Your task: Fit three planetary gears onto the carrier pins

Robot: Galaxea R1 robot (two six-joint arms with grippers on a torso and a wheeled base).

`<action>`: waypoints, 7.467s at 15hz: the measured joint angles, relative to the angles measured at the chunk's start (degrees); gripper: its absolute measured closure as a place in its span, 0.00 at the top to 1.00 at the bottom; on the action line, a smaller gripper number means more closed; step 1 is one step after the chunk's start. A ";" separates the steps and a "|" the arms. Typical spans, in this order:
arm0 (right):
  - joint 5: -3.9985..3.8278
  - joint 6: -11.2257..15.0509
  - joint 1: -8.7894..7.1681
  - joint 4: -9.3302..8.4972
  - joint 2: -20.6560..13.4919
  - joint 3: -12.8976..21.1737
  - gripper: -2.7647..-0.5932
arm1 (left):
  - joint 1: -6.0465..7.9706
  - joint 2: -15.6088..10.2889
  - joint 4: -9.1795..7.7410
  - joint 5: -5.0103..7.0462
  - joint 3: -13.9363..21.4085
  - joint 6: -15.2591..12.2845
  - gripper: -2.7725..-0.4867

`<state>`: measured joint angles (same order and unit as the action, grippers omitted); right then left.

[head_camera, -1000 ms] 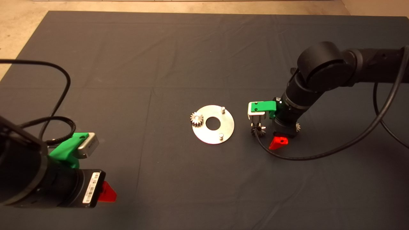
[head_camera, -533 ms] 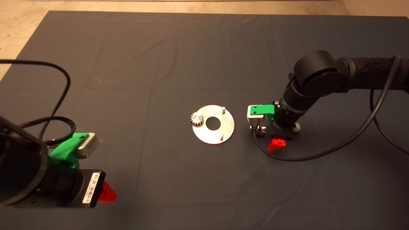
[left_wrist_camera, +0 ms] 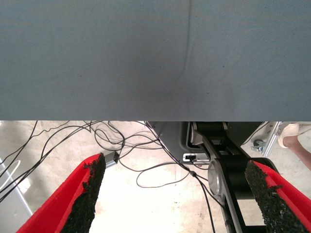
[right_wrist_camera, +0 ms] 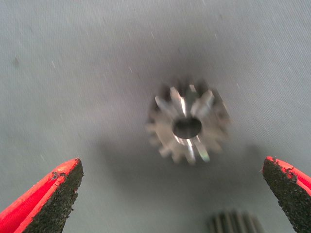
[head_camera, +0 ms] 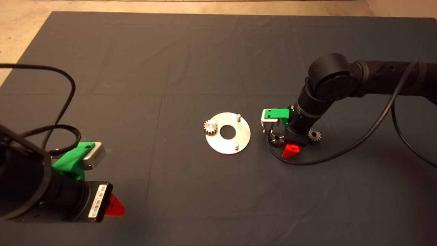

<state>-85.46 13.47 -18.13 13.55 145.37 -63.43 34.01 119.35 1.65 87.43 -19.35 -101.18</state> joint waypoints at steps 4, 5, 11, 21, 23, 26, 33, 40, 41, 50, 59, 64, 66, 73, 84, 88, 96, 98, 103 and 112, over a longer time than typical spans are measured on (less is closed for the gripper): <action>2.84 1.05 0.64 2.20 -0.15 -0.02 0.99 | 0.00 0.00 -0.05 0.02 0.00 0.00 0.68; 3.21 1.37 0.71 2.84 -0.15 -0.02 0.99 | 0.01 0.00 -0.11 0.00 0.00 0.00 0.68; 3.40 1.60 1.52 6.70 -0.15 0.00 0.99 | 0.02 0.00 -0.20 0.00 0.00 0.00 0.68; 3.43 1.82 1.51 6.89 -0.30 1.46 0.89 | 0.00 0.00 -0.38 0.00 0.00 -0.01 0.68; 3.43 1.83 1.65 6.92 -0.33 1.46 0.82 | 0.01 0.00 -0.36 0.00 0.00 0.00 0.68; 3.53 1.83 2.41 7.03 -0.67 1.52 0.82 | 0.00 0.00 -0.35 0.00 0.00 0.00 0.68; 3.55 1.83 2.54 7.06 -0.80 1.55 0.76 | 0.02 0.00 -0.38 0.00 0.00 -0.09 0.68; 3.57 1.83 3.04 7.64 -0.77 1.55 0.62 | 0.02 0.00 -0.39 0.00 0.00 -0.13 0.68; 3.57 1.83 3.04 7.89 -0.77 1.55 0.62 | 0.00 0.00 -0.39 0.00 0.00 -0.13 0.68; 3.49 1.83 3.58 8.11 -0.59 1.55 0.50 | 0.00 0.00 -0.41 0.00 0.00 -0.13 0.68; 3.60 3.10 3.58 9.38 -0.41 1.55 0.42 | 0.02 0.00 -0.59 0.00 0.00 -0.13 0.68; 3.43 3.12 3.58 10.01 -0.44 2.00 0.36 | 0.00 0.00 -0.61 0.00 0.00 -0.19 0.68; 3.45 3.12 3.58 10.26 -0.44 2.16 0.29 | 0.01 0.00 -0.61 0.00 0.00 -0.22 0.68; 3.45 3.12 3.58 10.28 -0.48 2.21 0.25 | 0.00 0.00 -0.68 0.00 0.00 -0.25 0.68; 3.05 8.27 3.70 10.59 -0.61 5.79 0.23 | 0.00 0.00 -0.81 0.00 0.00 -0.35 0.68; 0.97 10.96 2.24 10.61 -0.56 7.23 0.21 | 0.00 0.02 -0.83 0.00 0.00 -0.35 0.68; -2.30 27.84 -1.65 10.61 1.57 11.40 0.21 | 0.00 0.00 -0.83 0.02 0.00 -0.37 0.68; -2.44 30.71 -1.96 10.61 3.54 11.53 0.21 | 0.00 0.04 -0.83 0.00 0.00 -0.37 0.68; -2.46 36.97 -2.68 10.59 8.38 9.94 0.21 | 0.00 0.20 -0.85 0.00 0.01 -0.36 0.68; -2.22 38.03 -2.72 10.61 17.47 -5.59 0.21 | 0.00 0.17 -0.88 0.02 0.15 -0.36 0.68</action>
<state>-87.67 51.51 -20.85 24.16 162.84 -69.02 34.01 119.52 0.77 87.46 -19.20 -101.54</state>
